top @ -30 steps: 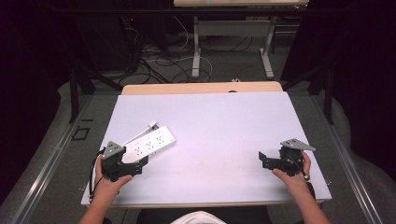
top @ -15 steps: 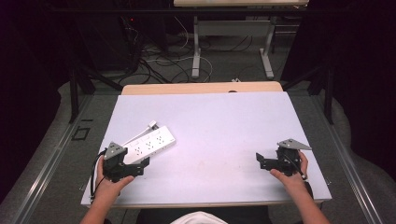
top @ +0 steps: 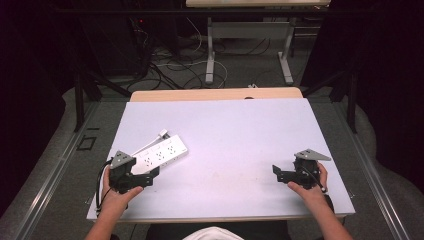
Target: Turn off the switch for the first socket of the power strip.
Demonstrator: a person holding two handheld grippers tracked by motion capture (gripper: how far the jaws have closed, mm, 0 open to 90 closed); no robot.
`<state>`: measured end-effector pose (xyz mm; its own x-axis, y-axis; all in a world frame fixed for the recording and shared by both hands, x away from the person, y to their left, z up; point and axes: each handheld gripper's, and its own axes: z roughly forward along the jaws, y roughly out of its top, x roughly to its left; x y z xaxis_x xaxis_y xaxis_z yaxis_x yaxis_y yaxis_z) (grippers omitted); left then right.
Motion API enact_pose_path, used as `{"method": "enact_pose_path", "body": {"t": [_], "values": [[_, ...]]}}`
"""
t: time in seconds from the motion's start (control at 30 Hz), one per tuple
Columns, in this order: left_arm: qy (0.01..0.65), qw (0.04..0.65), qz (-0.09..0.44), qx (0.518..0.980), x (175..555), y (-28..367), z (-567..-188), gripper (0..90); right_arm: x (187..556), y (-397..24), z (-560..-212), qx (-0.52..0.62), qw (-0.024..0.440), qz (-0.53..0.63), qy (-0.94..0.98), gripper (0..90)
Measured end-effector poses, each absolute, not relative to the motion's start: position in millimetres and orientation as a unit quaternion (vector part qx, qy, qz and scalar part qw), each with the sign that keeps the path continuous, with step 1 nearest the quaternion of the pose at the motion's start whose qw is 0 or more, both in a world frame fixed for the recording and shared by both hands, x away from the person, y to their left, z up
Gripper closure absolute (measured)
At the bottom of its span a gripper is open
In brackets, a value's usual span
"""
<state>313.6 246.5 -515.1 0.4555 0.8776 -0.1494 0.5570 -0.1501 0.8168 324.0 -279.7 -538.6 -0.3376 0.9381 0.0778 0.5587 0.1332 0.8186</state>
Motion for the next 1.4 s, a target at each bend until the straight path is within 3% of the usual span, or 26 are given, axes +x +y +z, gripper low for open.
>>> {"method": "enact_pose_path", "body": {"t": [0.4,0.53,1.03,1.4], "values": [[0.506,0.443,0.172,0.720,322,250,-507,7.7,324,-281,-540,0.529,0.236,0.398,0.711,3.7],[0.514,0.444,0.176,0.713,327,252,-503,14.9,324,-282,-541,0.531,0.236,0.396,0.711,3.9],[0.515,0.442,0.192,0.709,335,254,-489,17.7,325,-281,-543,0.534,0.233,0.394,0.711,4.2],[0.507,0.441,0.204,0.712,342,247,-483,30.2,325,-281,-544,0.536,0.230,0.394,0.710,4.3]]}}
